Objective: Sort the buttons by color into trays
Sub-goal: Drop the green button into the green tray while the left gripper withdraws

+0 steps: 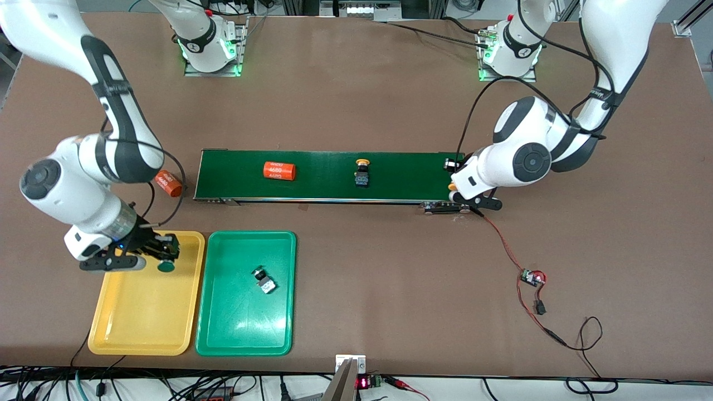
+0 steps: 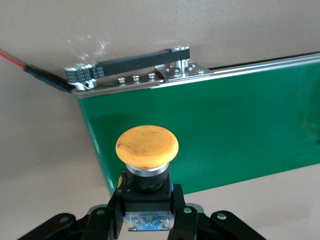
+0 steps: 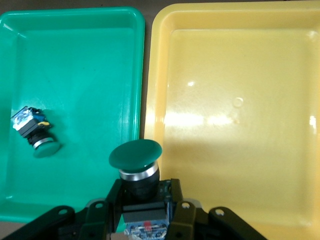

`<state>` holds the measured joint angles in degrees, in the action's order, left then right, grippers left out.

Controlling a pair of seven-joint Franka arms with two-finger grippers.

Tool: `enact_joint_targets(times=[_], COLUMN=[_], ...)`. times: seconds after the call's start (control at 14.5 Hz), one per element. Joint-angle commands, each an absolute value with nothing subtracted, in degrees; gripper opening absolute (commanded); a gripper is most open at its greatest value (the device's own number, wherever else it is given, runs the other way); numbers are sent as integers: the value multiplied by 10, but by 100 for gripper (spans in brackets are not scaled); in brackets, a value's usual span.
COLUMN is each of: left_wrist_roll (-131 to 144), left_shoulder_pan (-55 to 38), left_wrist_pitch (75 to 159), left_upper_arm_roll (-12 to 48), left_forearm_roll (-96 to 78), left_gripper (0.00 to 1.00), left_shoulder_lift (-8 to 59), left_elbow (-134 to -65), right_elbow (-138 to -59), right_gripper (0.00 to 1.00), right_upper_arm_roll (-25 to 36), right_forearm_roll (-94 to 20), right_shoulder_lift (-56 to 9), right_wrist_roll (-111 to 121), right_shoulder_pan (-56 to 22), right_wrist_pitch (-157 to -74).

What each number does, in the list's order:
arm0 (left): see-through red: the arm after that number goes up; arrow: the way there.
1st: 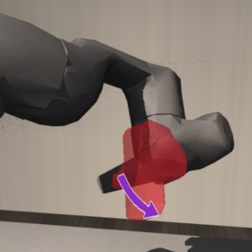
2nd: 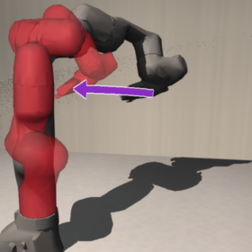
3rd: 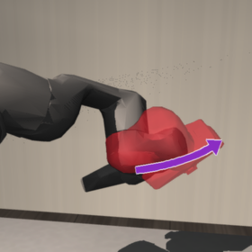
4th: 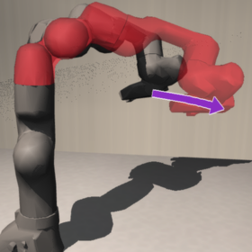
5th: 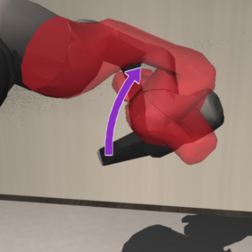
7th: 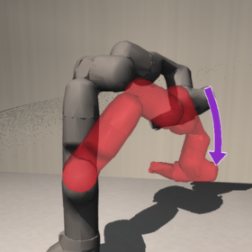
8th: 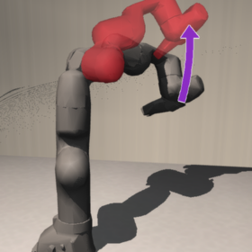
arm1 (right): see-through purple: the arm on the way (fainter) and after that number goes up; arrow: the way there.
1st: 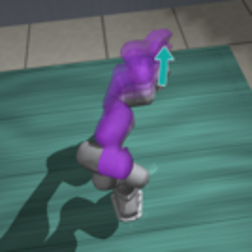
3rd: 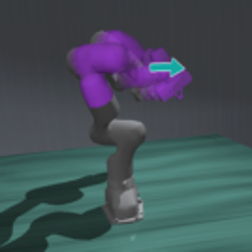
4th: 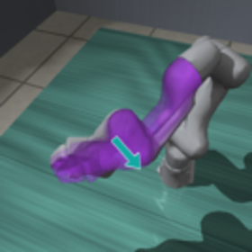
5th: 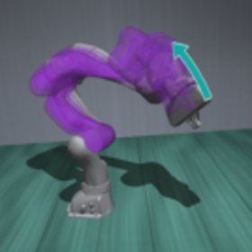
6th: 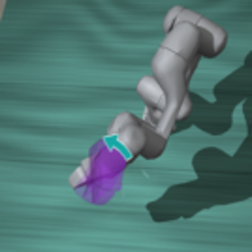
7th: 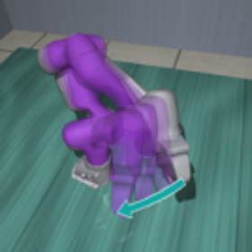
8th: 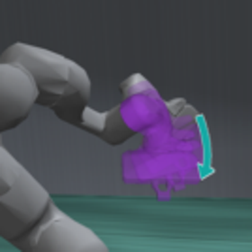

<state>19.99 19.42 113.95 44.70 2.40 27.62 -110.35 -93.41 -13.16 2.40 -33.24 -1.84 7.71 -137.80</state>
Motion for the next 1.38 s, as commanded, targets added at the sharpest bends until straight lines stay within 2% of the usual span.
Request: enact_joint_targets(times=[0.0,0.21,0.48,0.55,0.69,0.76,0.83,0.9,0.97,1.31], left_wrist_roll=[234,258,259,259,259,258,252,252,252,252], left_shoulder_pan=[173,156,150,150,148,146,146,147,147,146], left_wrist_pitch=[1137,1138,1143,1162,1186,1188,1187,1187,1187,1180], left_upper_arm_roll=[439,438,433,432,428,426,426,426,426,394], left_forearm_roll=[10,11,15,16,16,16,16,15,13,15], left_gripper=[5,6,13,21,65,99,100,100,100,100], left_shoulder_lift=[290,302,317,321,328,329,325,318,307,218], left_elbow=[-1092,-1092,-1091,-1092,-1092,-1092,-1092,-1089,-1087,-1073], right_elbow=[-858,-825,-813,-813,-813,-813,-813,-813,-813,-816], right_gripper=[13,14,14,17,17,20,28,53,100,100], right_upper_arm_roll=[-110,-103,-103,-102,-102,-102,-101,-101,-101,-69], right_forearm_roll=[32,29,25,25,26,27,27,27,26,25], right_shoulder_lift=[-392,-422,-460,-468,-479,-482,-486,-487,-488,-473], right_wrist_roll=[-18,-27,-27,-32,-80,-88,-88,-86,-89,-81], right_shoulder_pan=[43,19,1,-11,-35,-42,-44,-44,-43,-50], right_wrist_pitch=[-1374,-1390,-1470,-1483,-1488,-1488,-1488,-1488,-1488,-1466])
